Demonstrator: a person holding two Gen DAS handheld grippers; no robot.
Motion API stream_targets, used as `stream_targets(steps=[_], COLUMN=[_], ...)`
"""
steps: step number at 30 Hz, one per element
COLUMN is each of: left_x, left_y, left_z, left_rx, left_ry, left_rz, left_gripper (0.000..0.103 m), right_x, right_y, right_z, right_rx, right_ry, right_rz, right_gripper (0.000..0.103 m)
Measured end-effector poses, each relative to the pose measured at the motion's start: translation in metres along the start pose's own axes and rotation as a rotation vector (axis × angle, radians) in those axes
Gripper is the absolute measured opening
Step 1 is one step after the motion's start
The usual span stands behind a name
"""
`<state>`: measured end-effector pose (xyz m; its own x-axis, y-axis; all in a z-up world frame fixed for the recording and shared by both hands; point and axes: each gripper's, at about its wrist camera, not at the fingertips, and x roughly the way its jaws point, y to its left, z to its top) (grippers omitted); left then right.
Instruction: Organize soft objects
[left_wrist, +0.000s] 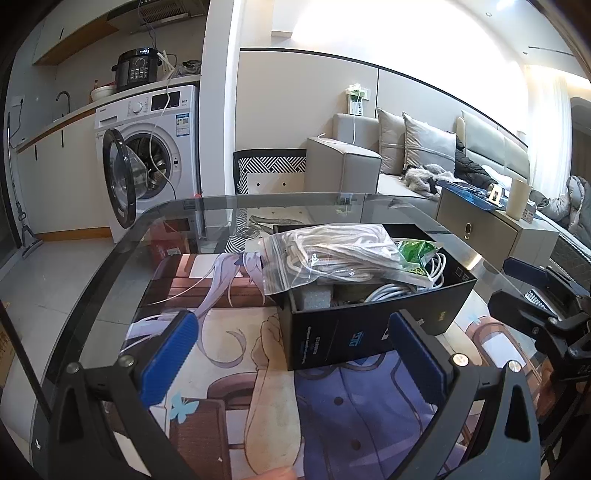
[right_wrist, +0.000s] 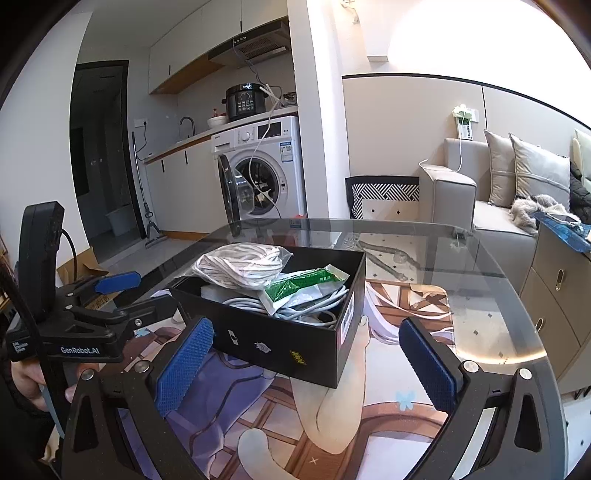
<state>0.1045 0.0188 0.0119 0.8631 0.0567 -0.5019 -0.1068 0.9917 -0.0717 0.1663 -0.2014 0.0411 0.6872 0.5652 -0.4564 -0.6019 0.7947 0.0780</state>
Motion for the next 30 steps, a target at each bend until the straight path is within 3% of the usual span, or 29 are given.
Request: stream_targets(steps=[13,30], left_x=[0.001,-0.002], left_y=[-0.001,-0.001], left_z=[-0.002,-0.003], left_rx=[-0.013,-0.013], left_ry=[-0.016,-0.028], left_rz=[0.001,-0.002], left_gripper=[0.103,0.103], right_x=[-0.01,-0.01], right_y=[-0.001,0.002], right_z=[-0.001,-0.002], right_rx=[0.005,-0.004], right_ry=[-0.063,-0.064], right_rz=[-0.024,-0.023], right_gripper=[0.102,0.102])
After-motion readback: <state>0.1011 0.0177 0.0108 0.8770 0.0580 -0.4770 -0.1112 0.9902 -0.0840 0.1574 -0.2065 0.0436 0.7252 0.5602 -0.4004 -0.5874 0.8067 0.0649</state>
